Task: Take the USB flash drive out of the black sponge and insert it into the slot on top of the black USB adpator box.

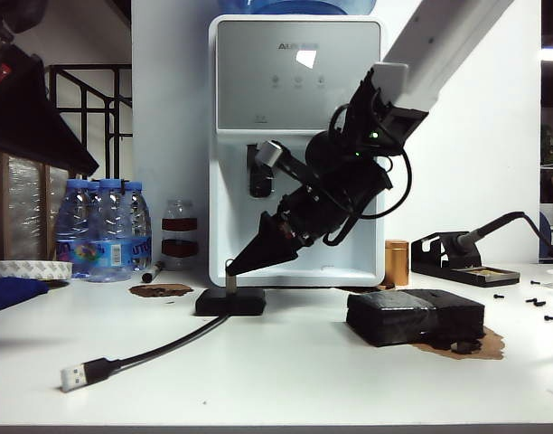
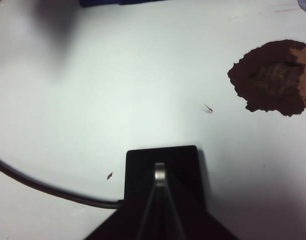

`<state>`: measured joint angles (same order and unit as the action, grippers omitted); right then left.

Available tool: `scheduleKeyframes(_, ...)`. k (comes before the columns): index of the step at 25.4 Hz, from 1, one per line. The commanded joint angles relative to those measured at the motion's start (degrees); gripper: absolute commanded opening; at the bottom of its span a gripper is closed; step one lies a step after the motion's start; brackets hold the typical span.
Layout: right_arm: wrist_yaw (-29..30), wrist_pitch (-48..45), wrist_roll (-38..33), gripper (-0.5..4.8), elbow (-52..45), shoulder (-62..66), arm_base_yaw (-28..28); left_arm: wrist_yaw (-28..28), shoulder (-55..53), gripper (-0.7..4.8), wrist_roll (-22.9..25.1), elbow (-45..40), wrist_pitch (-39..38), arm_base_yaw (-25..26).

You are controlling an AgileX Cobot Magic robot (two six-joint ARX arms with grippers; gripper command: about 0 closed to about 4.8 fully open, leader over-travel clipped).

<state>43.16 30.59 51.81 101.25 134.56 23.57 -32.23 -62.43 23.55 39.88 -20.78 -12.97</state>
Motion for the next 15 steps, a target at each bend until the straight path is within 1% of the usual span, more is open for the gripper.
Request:
scheduleKeyframes(1,-13.2,6.0,0.8,-0.02,-1.6,3.4,0.5,-0.3,0.1,-0.05,0.0,0.1,0.7,0.0)
scheduleKeyframes(11,-13.9,6.1,1.0,-0.02,-1.6,-0.2,0.5,-0.3,0.1,-0.05,0.0,0.1,0.7,0.0)
scheduleKeyframes(13,-16.4,5.5,1.0,-0.02,-1.6,-0.7,0.5,-0.3,0.1,-0.05,0.0,0.1,0.7,0.0)
scheduleKeyframes(15,-17.3,5.3,1.3,-0.02,-1.6,-0.7,0.5,-0.3,0.1,-0.05,0.0,0.1,0.7,0.0)
